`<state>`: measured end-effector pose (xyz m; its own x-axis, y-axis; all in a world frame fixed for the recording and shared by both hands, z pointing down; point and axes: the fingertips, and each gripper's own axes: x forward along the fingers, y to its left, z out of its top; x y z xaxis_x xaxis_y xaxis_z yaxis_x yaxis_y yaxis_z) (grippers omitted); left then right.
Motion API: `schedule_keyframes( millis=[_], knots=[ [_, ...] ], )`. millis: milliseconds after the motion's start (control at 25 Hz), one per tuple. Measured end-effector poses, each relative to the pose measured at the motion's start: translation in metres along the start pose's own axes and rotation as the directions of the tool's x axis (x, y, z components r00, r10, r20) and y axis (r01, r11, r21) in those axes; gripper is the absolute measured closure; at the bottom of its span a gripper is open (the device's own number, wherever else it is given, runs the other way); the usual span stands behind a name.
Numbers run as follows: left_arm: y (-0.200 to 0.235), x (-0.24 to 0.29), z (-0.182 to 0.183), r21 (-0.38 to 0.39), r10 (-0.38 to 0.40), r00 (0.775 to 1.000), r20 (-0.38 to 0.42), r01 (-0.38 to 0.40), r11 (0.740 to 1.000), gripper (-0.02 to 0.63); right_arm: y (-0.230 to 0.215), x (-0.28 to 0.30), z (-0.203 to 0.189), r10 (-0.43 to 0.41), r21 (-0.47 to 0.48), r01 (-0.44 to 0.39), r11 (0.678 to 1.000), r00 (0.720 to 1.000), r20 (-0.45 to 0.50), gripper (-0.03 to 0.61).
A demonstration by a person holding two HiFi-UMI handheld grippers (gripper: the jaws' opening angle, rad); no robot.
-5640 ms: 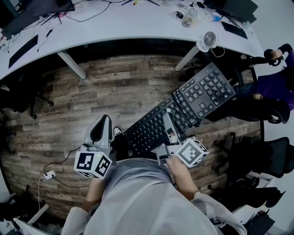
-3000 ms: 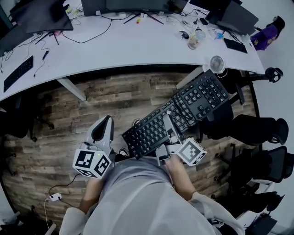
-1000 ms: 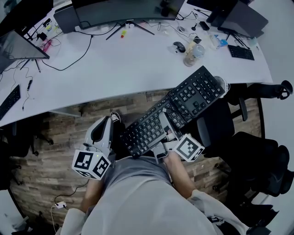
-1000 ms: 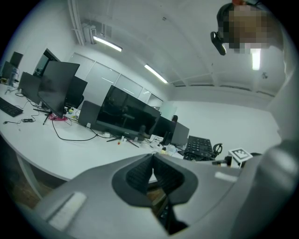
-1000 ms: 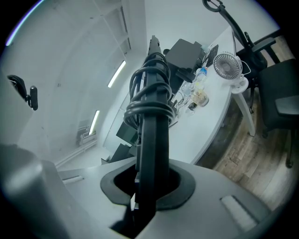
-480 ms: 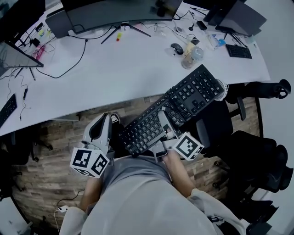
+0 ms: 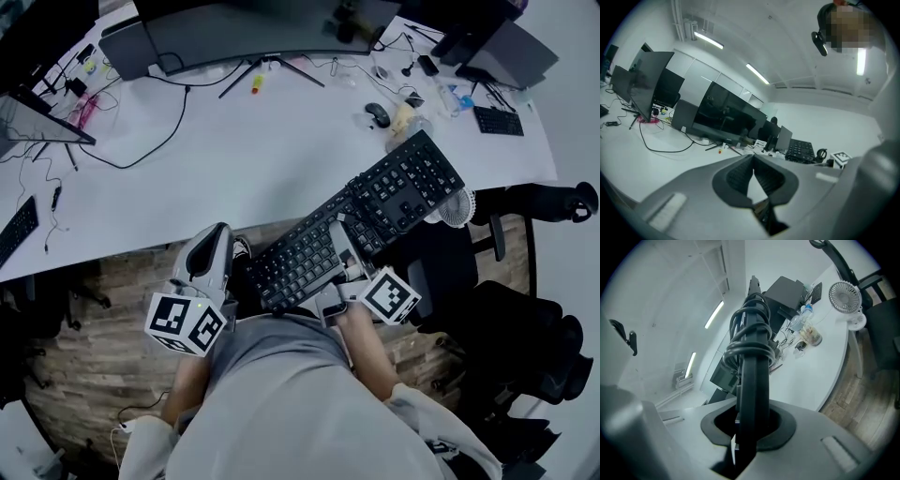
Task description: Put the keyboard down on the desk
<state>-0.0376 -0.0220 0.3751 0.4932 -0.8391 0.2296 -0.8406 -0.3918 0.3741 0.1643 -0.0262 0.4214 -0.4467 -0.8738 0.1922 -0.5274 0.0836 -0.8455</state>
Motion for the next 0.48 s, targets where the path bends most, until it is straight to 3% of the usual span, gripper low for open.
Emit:
schedule_keyframes(
  millis=[480],
  knots=[
    [0.042,0.045,0.052,0.002,-0.039,0.999,0.015,0.039,0.999,0.614,0.017,0.066,0.020,-0.009,0.002,0.008,1.000,1.000,0.029,0.508]
  ],
)
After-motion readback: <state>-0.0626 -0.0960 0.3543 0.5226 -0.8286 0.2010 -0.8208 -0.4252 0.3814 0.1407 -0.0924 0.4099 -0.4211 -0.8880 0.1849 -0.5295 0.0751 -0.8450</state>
